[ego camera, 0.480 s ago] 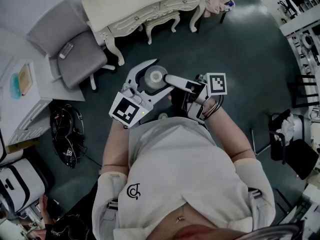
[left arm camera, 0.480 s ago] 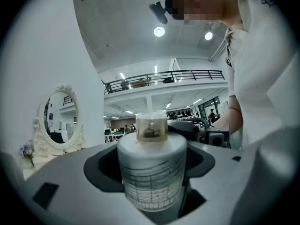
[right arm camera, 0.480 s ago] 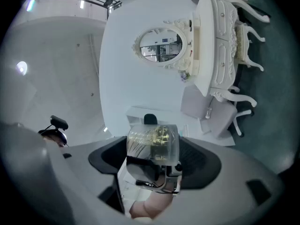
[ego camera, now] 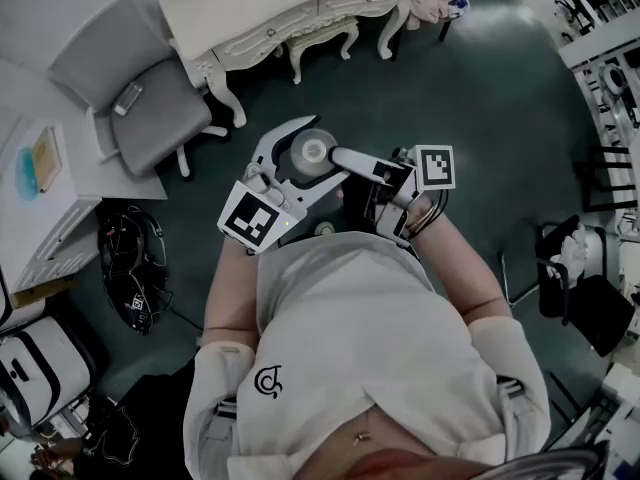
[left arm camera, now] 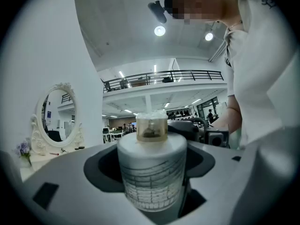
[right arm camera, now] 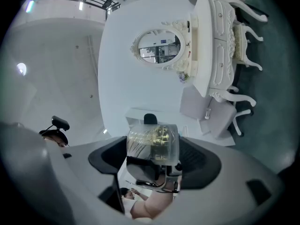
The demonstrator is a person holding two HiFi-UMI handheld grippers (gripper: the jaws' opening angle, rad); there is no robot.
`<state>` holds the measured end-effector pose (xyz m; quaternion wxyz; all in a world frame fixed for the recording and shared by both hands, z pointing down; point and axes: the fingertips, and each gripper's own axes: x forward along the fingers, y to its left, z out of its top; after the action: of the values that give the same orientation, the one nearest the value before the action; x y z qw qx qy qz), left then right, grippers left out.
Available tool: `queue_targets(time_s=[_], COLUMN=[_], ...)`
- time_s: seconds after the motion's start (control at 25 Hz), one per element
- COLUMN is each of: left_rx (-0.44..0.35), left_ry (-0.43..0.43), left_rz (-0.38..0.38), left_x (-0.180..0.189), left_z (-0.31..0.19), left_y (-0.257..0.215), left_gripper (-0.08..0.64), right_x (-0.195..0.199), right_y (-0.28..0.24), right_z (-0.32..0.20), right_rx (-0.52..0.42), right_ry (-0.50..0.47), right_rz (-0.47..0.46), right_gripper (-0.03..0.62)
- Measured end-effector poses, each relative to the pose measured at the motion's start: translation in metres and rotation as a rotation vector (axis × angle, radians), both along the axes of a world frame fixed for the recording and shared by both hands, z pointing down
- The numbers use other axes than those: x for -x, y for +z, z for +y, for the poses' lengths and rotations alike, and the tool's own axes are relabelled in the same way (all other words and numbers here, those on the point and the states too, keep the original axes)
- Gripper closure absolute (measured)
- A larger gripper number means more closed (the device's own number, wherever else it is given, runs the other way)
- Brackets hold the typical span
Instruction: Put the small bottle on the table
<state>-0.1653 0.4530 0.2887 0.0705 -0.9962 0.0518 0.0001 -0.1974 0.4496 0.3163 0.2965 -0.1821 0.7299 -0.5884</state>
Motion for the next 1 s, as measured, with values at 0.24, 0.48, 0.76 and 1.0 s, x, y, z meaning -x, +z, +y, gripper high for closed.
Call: queue_targets(time_s=[0.24, 0.48, 0.76, 1.0], left_rx=[-0.006, 0.002, 0.007, 0.025], left_ry=[0.01, -0.004, -0.057, -0.15], left_rz=[-0.001, -0.006, -0.035, -0.037], left_x=[-0.007, -0.024, -0.062, -0.11], left_z=[-0.005, -0.026, -0.076, -0.148], left_y=[0.001, 0.007, 0.02, 0.025], left_gripper=[0.213, 0.212, 0.213, 0.213], right_x=[-0.007, -0.024, -0.061, -0.108], right_y=[0.002, 0.007, 0.02, 0.024], right_z=[-0.005, -0.025, -0.074, -0.142], right_rx=[-0.001, 0.006, 0.01, 0.028], right_ry=[0.008, -0.016, -0.073, -0.168], right_rz=[0.006, 0.004, -0.019, -0.021], right_gripper=[0.245, 0.247, 0.247, 0.247])
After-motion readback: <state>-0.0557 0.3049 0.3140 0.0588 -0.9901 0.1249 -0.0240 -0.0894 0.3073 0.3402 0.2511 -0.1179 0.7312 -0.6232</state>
